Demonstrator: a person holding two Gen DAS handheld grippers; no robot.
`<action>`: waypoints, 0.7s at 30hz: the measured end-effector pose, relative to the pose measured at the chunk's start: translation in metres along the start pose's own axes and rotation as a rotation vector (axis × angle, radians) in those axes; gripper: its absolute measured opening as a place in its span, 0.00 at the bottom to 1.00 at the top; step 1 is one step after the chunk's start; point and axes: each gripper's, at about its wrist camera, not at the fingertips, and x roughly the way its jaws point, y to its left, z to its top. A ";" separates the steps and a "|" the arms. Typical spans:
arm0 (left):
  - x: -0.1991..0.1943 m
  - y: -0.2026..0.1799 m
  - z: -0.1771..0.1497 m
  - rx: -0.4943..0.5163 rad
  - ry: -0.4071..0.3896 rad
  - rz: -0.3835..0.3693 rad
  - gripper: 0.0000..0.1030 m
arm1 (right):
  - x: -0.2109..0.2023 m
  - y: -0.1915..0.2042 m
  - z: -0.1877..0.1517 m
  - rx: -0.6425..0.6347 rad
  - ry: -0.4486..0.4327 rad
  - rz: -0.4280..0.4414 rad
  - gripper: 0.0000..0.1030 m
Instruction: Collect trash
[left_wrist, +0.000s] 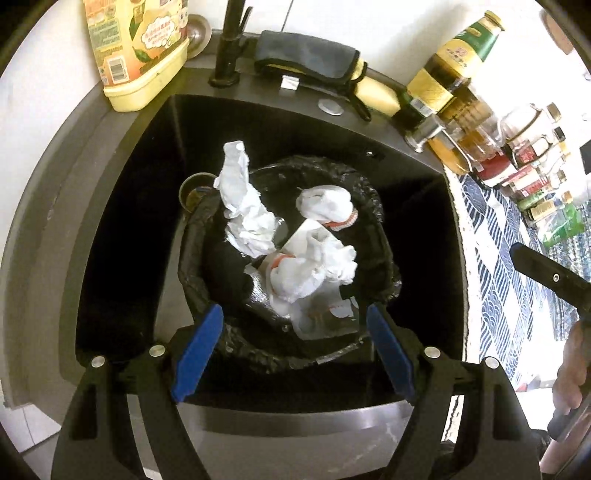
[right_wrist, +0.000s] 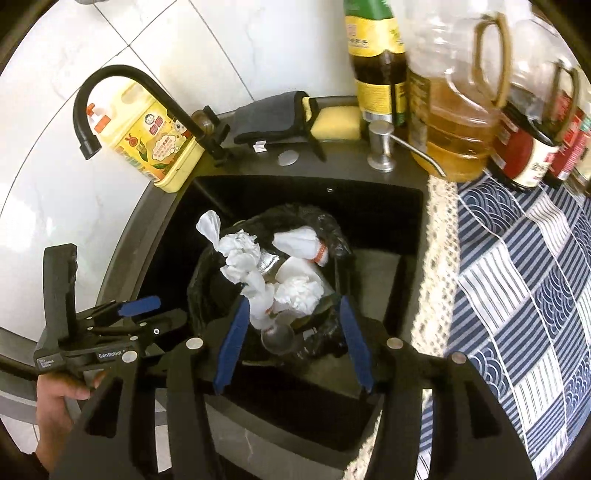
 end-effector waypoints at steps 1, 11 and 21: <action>-0.002 -0.004 -0.002 0.002 -0.003 0.001 0.76 | -0.004 -0.003 -0.003 0.004 -0.003 0.001 0.51; -0.023 -0.046 -0.031 -0.003 -0.044 0.049 0.76 | -0.054 -0.054 -0.035 0.022 -0.043 0.007 0.56; -0.044 -0.111 -0.068 -0.036 -0.093 0.071 0.76 | -0.109 -0.124 -0.075 0.036 -0.072 0.012 0.61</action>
